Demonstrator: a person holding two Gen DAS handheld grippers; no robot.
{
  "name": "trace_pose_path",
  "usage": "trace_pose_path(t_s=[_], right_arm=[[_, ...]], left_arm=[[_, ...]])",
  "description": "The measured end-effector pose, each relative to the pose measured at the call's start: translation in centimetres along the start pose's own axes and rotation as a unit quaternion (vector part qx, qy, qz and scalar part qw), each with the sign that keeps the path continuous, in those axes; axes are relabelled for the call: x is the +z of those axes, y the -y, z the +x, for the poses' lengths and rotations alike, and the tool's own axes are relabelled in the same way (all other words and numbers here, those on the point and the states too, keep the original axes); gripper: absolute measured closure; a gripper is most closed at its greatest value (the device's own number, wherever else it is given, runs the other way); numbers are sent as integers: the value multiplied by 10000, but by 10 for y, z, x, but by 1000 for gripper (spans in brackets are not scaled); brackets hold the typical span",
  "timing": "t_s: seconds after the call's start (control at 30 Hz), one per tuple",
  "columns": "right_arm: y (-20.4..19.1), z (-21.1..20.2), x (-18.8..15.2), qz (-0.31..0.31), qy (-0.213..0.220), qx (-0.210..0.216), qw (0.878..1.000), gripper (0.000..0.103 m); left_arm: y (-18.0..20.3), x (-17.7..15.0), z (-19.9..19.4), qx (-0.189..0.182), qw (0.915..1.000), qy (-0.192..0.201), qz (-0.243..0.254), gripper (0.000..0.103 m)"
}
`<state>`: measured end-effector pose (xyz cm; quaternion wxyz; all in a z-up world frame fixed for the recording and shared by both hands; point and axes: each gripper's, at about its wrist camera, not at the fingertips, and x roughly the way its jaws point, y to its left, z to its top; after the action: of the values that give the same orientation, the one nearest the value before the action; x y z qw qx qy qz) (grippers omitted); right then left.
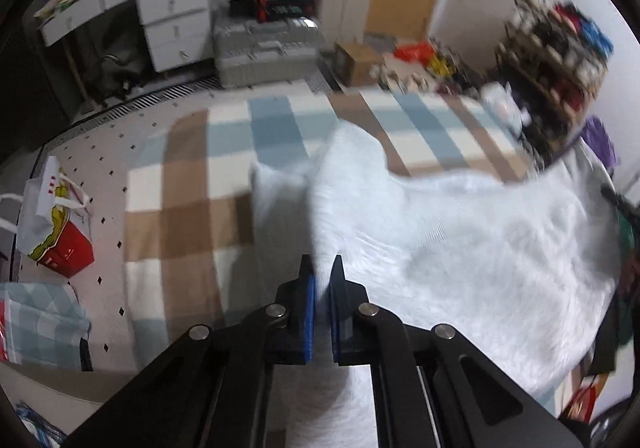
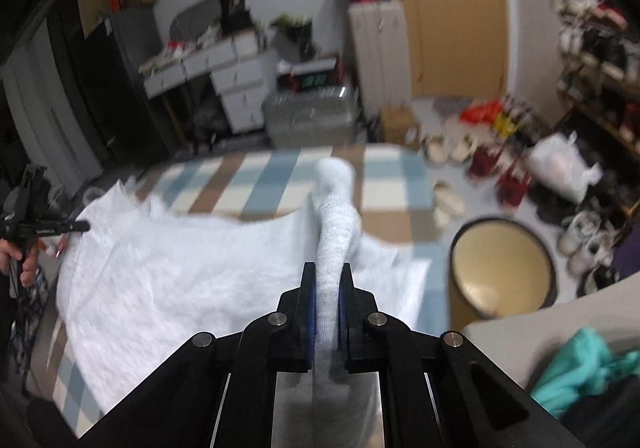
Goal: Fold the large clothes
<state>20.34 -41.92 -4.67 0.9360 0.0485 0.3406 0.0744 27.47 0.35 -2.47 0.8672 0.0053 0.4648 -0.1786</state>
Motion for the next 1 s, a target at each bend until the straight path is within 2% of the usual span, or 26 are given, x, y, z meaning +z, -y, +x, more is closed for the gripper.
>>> trace_pose_path(t_s=[0.13, 0.2, 0.27, 0.4, 0.43, 0.53, 0.57, 0.6, 0.67, 0.7, 0.73, 0.8, 0.87, 0.93, 1.0], right_arm=[[15, 3, 10, 232, 188, -332, 9990, 95], [20, 16, 12, 291, 161, -587, 9977, 95], [25, 34, 11, 403, 7, -749, 9964, 95], [32, 90, 1, 584, -785, -1036, 9898, 95], [32, 106, -4, 523, -991, -1154, 9870, 95], [31, 130, -17, 367, -1524, -1248, 9797, 94], [28, 127, -17, 295, -1482, -1271, 9803, 92], [27, 121, -16, 250, -1456, -1275, 9808, 90], [29, 105, -14, 302, -1446, -1202, 9817, 69], [32, 92, -13, 444, -1389, -1028, 9840, 39], [33, 81, -15, 575, -1320, -841, 9860, 22], [37, 51, -23, 792, -1145, -474, 9891, 22], [29, 33, -34, 637, -1208, 104, 9906, 22], [7, 27, -46, 239, -1348, 167, 9904, 22], [-18, 28, -56, -374, -1585, 94, 9866, 22]], left_arm=[[-13, 9, 6, 93, 9989, 332, -317, 102], [-19, 9, 20, 139, 9984, 289, -476, 102], [-25, 5, 46, 328, 9977, 87, -592, 102], [-40, -6, 85, 513, 9937, -285, -952, 102], [-44, -9, 91, 435, 9928, -350, -1061, 102], [-50, -8, 88, 340, 9892, -553, -1318, 92], [-51, -7, 82, 315, 9889, -552, -1342, 92], [-50, -6, 74, 284, 9900, -529, -1275, 88], [-47, -8, 61, 227, 9921, -603, -1077, 60], [-45, -12, 57, 59, 9927, -650, -1014, 26], [-43, -17, 57, -115, 9928, -714, -953, 13], [-36, -31, 60, -46, 9929, -967, -686, 13], [-30, -46, 69, -190, 9901, -1290, -513, 13], [-25, -62, 82, -221, 9848, -1668, -434, 13], [-23, -70, 85, -306, 9846, -1655, -466, 13]])
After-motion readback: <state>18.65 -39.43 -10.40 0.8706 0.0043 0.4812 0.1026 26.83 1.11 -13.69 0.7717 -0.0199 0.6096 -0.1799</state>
